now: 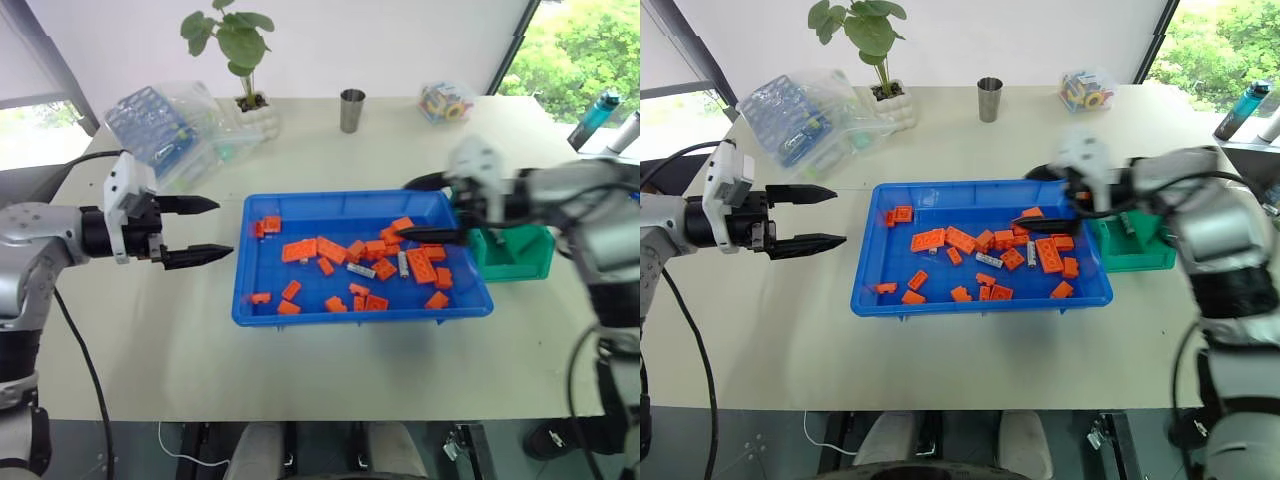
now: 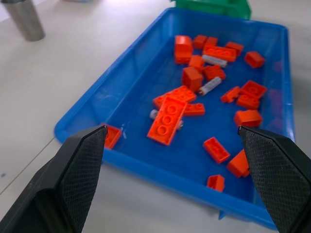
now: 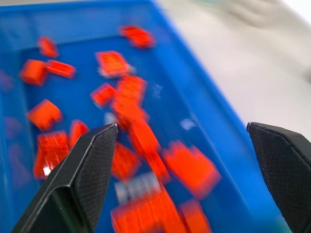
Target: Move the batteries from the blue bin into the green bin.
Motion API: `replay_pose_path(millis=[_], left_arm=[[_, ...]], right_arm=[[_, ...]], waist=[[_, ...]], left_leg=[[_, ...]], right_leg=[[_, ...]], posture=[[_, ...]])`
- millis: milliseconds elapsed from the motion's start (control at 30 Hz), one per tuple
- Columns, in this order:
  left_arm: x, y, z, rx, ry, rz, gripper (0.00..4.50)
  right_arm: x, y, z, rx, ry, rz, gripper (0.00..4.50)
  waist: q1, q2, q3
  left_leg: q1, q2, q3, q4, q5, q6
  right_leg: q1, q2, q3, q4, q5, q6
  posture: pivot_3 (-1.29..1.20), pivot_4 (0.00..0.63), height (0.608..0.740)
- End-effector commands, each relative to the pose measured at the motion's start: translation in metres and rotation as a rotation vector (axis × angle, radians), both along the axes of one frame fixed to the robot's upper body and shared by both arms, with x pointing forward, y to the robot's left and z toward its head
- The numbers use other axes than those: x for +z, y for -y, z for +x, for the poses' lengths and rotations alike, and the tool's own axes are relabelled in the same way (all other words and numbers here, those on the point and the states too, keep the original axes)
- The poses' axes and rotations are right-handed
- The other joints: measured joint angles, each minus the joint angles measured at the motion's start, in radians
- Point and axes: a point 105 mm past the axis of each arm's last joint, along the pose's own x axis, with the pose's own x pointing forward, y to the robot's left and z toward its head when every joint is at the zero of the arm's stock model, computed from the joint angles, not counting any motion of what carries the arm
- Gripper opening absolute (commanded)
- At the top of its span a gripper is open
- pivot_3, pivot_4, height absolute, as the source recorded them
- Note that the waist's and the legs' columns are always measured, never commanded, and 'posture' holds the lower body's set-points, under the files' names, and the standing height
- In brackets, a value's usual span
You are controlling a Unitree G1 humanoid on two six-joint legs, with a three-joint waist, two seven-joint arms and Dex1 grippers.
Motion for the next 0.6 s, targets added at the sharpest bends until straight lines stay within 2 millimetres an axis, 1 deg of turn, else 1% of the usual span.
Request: replay_pose_path(millis=[33, 133, 267, 400, 600], left_arm=[[0.008, 0.007, -0.005, -0.054, 0.026, 0.021, 4.5], [0.009, 0.011, -0.007, -0.07, 0.028, 0.026, 4.5], [0.007, 0.013, -0.01, -0.07, 0.033, 0.029, 4.5], [0.006, 0.011, -0.011, -0.051, 0.04, 0.024, 4.5], [0.004, 0.009, -0.014, -0.04, 0.036, 0.032, 4.5]], right_arm=[[-0.01, -0.036, 0.01, 0.074, -0.008, -0.068, 4.4], [-0.024, -0.066, 0.019, 0.115, -0.03, -0.084, 4.4], [-0.04, -0.089, 0.02, 0.176, -0.077, -0.083, 4.4], [-0.051, -0.095, 0.023, 0.186, -0.097, -0.077, 4.4], [-0.054, -0.104, 0.03, 0.173, -0.104, -0.038, 4.4]], waist=[[0.003, -0.001, 0.0], [0.003, -0.002, 0.001], [0.002, -0.003, 0.002], [-0.003, -0.003, 0.002], [-0.006, -0.002, 0.002]], left_leg=[[0.0, -0.001, 0.0, 0.0, 0.0, 0.0], [-0.001, -0.002, 0.0, 0.001, -0.001, 0.001], [-0.001, -0.002, -0.001, 0.002, -0.001, 0.002], [-0.001, -0.002, -0.001, 0.002, -0.001, 0.001], [-0.001, -0.002, -0.001, 0.002, -0.001, 0.001]], right_leg=[[0.0, 0.0, 0.0, 0.0, 0.0, 0.0], [0.0, -0.001, 0.0, 0.001, 0.0, 0.0], [0.0, -0.001, -0.001, 0.001, 0.0, 0.0], [0.0, -0.001, -0.001, 0.002, 0.0, 0.0], [0.0, -0.001, -0.002, 0.002, 0.0, 0.0]], posture=[[0.0, 0.15, 0.716], [0.0, 0.15, 0.716], [0.0, 0.15, 0.716], [0.0, 0.15, 0.716], [0.0, 0.15, 0.716]])
